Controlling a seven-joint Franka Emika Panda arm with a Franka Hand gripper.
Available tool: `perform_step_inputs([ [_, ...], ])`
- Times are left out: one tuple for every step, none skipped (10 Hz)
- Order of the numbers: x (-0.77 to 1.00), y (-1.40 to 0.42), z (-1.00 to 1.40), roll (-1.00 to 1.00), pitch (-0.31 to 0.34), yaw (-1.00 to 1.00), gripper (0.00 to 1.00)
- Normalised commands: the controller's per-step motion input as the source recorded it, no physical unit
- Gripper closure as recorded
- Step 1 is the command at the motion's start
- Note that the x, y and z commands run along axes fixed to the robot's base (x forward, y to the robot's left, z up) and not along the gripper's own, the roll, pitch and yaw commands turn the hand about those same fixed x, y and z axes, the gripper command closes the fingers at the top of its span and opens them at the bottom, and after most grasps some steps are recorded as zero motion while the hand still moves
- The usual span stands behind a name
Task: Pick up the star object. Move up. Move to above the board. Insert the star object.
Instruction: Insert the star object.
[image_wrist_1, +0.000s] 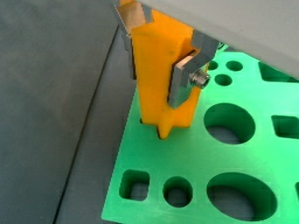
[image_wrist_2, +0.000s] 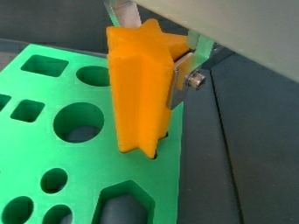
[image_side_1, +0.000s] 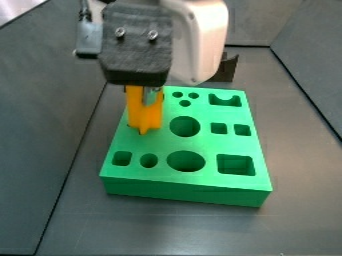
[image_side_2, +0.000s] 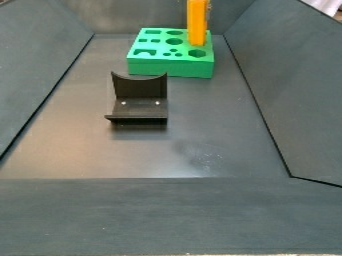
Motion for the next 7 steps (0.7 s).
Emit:
perform_step_inputs([
  [-0.29, 0.00, -1.00, 0.05, -0.090, 0.58, 1.00],
  [-0.13, 0.00, -1.00, 0.00, 0.000, 0.81, 1.00],
  [0.00, -0.08, -0.74, 0.00, 0.131, 0.95, 1.00],
  [0.01, -0.04, -0.77, 0.00, 0.143, 1.00, 1.00],
  [0.01, 0.00, -0.27, -0.08, -0.074, 0.79, 1.00],
  [0.00, 0.00, 0.00, 0.00, -0.011, 0.00, 1.00],
  [0.00, 0.00, 0.00, 0.01, 0.000, 0.00, 1.00],
])
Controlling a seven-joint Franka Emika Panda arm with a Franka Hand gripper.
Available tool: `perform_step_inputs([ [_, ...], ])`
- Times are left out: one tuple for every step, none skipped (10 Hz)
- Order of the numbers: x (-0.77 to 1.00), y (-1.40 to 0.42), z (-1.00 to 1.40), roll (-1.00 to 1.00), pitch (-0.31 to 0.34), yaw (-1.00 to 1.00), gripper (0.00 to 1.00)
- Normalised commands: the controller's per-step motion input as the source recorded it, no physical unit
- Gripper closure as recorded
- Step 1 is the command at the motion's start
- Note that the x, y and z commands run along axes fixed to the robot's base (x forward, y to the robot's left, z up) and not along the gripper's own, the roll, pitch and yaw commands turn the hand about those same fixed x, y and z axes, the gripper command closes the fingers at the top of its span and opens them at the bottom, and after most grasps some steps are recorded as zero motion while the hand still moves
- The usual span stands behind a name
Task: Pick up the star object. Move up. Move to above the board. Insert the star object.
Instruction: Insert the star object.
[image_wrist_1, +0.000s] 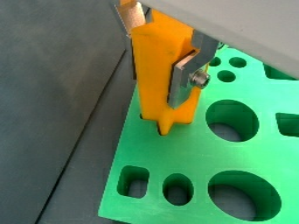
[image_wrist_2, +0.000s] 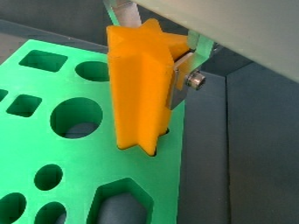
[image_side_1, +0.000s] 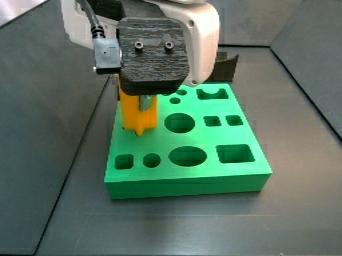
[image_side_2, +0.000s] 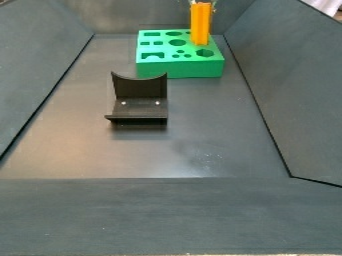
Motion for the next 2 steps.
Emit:
perform_step_inputs([
  [0.00, 0.00, 0.00, 0.05, 0.000, 0.06, 1.00],
  [0.00, 0.00, 0.00, 0.00, 0.000, 0.00, 1.00],
])
